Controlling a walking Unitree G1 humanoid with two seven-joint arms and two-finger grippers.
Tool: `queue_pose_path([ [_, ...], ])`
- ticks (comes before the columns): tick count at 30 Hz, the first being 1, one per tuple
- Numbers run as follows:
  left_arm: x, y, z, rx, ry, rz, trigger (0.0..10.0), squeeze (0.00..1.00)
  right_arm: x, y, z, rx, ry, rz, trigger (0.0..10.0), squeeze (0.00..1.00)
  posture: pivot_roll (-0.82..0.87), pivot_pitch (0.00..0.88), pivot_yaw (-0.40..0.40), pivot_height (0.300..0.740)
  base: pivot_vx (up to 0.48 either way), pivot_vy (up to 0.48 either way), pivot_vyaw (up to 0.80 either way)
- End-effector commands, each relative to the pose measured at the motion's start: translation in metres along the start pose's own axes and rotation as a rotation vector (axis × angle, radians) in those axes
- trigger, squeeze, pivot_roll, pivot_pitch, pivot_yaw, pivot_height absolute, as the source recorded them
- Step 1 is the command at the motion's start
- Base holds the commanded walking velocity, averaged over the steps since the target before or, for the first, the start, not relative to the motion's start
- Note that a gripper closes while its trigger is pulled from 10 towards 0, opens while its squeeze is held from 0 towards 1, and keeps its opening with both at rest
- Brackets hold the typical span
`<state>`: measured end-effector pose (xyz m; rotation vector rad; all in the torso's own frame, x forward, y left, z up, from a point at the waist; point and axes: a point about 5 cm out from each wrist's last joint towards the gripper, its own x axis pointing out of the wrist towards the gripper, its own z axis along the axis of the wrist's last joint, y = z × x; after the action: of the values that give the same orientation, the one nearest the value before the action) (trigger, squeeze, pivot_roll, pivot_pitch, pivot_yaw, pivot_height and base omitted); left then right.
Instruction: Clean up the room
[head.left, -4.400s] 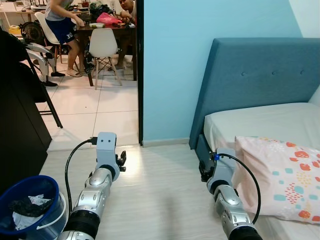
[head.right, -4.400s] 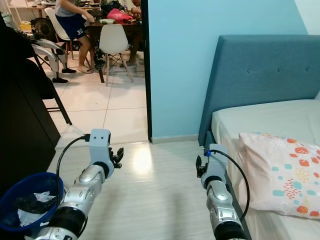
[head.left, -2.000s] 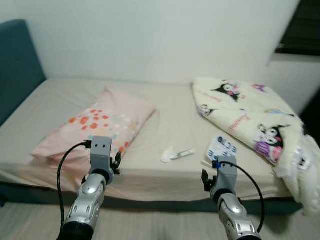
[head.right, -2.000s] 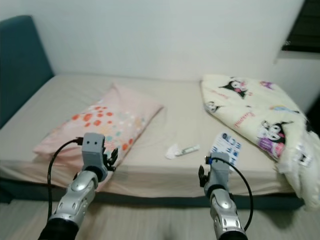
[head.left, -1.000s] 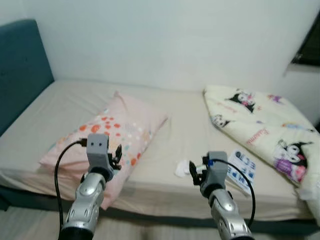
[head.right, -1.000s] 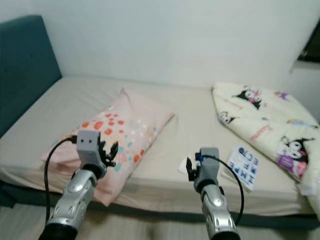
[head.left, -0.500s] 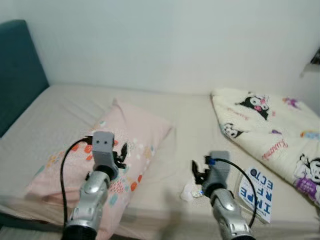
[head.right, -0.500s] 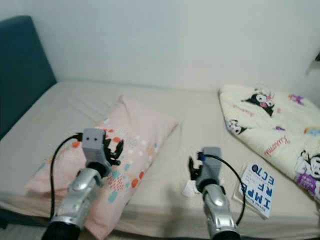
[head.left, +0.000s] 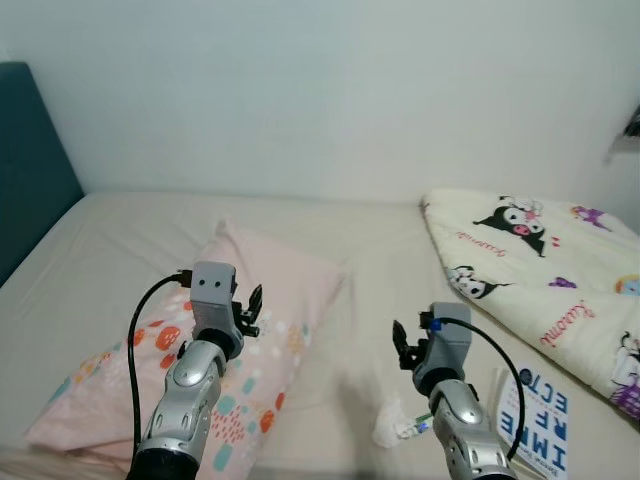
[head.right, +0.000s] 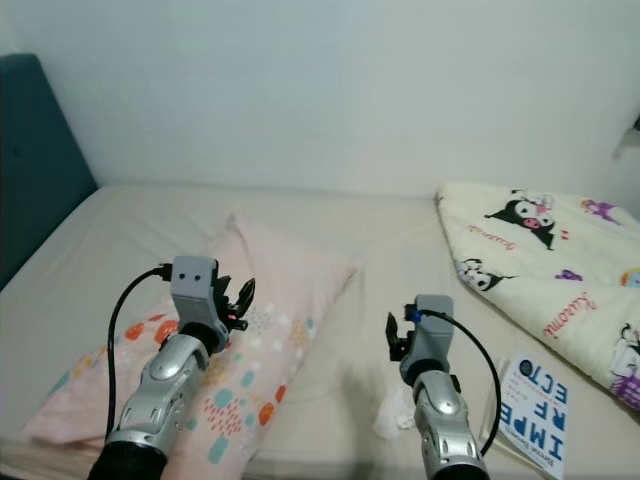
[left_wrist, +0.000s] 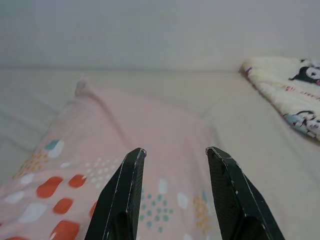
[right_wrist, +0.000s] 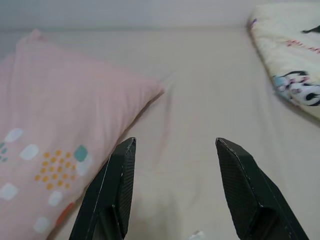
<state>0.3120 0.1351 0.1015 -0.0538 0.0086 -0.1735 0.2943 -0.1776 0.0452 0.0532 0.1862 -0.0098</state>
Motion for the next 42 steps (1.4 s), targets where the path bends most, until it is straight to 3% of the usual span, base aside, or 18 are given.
queue_pose_path([
  [1,-0.004,0.003,-0.007,0.0,0.036,-0.007,10.0,0.0,-0.004,-0.003,-0.005,0.004,0.02,-0.017,10.0,0.0,0.02,0.0,-0.03,0.74,0.0,0.0,0.0],
  [11,-0.003,-0.001,-0.009,0.016,0.058,-0.041,10.0,0.0,-0.005,-0.007,-0.005,0.008,0.026,-0.036,10.0,0.0,0.01,0.0,-0.022,0.74,0.0,-0.117,0.0],
  [25,-0.003,-0.003,-0.01,-0.007,0.074,-0.045,10.0,0.0,-0.01,-0.012,-0.008,0.012,0.032,-0.057,10.0,0.0,0.0,0.0,-0.009,0.74,0.0,-0.48,0.0],
  [32,-0.001,-0.002,-0.013,-0.041,0.115,-0.044,10.0,0.0,-0.009,-0.013,-0.006,0.015,0.028,-0.066,10.0,0.0,-0.01,0.0,-0.002,0.74,0.0,0.445,0.0],
  [41,0.004,0.001,-0.011,0.013,0.11,-0.016,10.0,0.0,-0.008,-0.013,-0.006,0.01,0.04,-0.062,10.0,0.0,-0.01,0.001,-0.005,0.74,0.0,0.191,0.0],
  [42,0.003,0.0,-0.013,0.016,0.114,-0.018,10.0,0.0,-0.009,-0.012,-0.012,-0.006,0.088,-0.04,10.0,0.0,-0.01,0.001,-0.004,0.74,0.0,0.0,0.0],
])
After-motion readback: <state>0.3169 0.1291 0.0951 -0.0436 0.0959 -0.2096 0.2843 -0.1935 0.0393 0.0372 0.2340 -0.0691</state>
